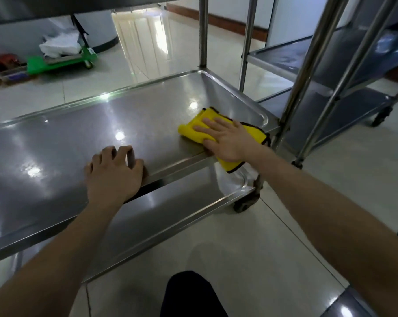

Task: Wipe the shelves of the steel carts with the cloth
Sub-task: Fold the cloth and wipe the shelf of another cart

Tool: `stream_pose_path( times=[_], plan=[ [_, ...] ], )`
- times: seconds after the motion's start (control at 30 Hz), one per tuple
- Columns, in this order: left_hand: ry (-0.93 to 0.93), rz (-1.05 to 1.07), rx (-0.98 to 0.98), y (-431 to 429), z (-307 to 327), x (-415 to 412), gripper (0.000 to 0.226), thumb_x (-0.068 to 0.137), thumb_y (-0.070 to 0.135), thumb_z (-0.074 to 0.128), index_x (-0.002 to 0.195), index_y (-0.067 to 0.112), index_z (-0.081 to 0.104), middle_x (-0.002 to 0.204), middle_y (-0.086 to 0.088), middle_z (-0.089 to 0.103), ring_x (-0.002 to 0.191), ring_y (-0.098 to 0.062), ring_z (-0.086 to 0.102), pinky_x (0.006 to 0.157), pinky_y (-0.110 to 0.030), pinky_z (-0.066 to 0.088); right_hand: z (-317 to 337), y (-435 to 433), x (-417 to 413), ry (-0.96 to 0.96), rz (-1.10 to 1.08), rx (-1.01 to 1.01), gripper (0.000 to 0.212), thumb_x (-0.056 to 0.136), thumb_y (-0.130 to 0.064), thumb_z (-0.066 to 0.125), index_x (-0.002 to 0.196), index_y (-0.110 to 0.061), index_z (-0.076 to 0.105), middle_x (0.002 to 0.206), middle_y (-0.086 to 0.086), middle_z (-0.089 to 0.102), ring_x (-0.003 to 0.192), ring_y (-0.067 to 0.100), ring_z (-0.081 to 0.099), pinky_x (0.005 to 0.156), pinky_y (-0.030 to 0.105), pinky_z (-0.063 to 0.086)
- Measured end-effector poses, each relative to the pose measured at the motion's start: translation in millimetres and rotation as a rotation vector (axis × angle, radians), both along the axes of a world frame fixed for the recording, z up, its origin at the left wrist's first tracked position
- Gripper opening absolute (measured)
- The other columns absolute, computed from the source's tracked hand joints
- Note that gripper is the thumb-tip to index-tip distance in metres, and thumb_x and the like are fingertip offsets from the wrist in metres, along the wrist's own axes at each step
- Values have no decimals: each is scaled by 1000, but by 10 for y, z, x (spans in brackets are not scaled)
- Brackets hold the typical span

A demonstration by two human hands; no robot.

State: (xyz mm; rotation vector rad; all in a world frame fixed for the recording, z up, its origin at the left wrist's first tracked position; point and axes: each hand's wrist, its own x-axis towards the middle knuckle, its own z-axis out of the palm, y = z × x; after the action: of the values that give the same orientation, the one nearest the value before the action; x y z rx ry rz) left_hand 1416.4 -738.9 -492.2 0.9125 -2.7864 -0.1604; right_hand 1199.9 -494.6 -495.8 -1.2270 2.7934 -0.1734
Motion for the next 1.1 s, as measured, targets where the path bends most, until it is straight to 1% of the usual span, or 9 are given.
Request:
stream_pose_path(
  times=[0.17,0.27,0.37,0.57,0.67,0.77,0.93,1.0,1.1],
  plan=[
    [-10,-24,-16,18,-8,-20,46,104,57,40,142,36,51,155,-9,49,140,-40,46,118,-60,35,11,453,-954,-83,-219,82,67,97,-76,10,162,-64,3,178,-21,-6,166,16,-5,129,64,-6],
    [-20,-27,-31,22,10,-54,44,105,56,39,143,36,51,154,-8,50,140,-39,47,117,-61,36,30,145,-1275,-113,-260,70,70,95,-77,7,164,-61,4,179,-19,-8,166,16,-11,127,65,-14],
    [-12,-24,-55,44,7,-57,44,106,52,41,144,33,52,154,-10,50,139,-40,48,116,-61,37,103,-386,-1471,-81,-289,46,70,97,-73,5,166,-56,7,180,-12,-7,167,21,-10,125,70,-14],
    [16,-1,-78,69,6,-63,46,105,49,45,144,28,56,151,-12,53,135,-41,51,114,-59,40,206,-1593,-1098,-85,-189,61,64,106,-62,13,169,-51,8,181,-7,-6,167,27,-10,124,73,-12],
    [9,7,-65,54,12,-76,46,104,52,44,144,31,54,152,-10,51,136,-40,49,114,-59,39,218,-1769,-557,-120,-38,43,67,105,-67,11,169,-49,8,181,-5,-6,167,29,-9,123,75,-11],
    [11,10,-54,55,10,-70,46,104,53,44,144,33,54,152,-9,51,135,-40,49,114,-59,39,176,-1571,8,-108,132,21,68,104,-66,13,169,-48,8,181,-7,-5,167,27,-8,125,74,-9],
    [-13,5,-42,53,-3,-41,47,104,56,41,144,35,52,153,-9,49,136,-40,48,115,-60,38,116,-697,151,-114,271,19,56,114,-57,26,168,-51,14,180,-14,-2,167,15,-6,132,56,-7],
    [-16,-1,-36,54,-22,-24,46,103,56,42,143,36,50,154,-8,48,137,-39,47,116,-59,38,123,-333,-152,-100,234,24,56,115,-55,28,168,-51,14,180,-14,-1,167,15,-5,132,54,-3],
    [-11,-9,-62,57,-65,-5,46,103,56,39,143,36,49,154,-8,48,136,-40,49,116,-59,39,121,70,-802,-75,24,78,57,113,-59,21,168,-52,6,180,-12,-5,167,17,-6,132,58,-2]
  ],
)
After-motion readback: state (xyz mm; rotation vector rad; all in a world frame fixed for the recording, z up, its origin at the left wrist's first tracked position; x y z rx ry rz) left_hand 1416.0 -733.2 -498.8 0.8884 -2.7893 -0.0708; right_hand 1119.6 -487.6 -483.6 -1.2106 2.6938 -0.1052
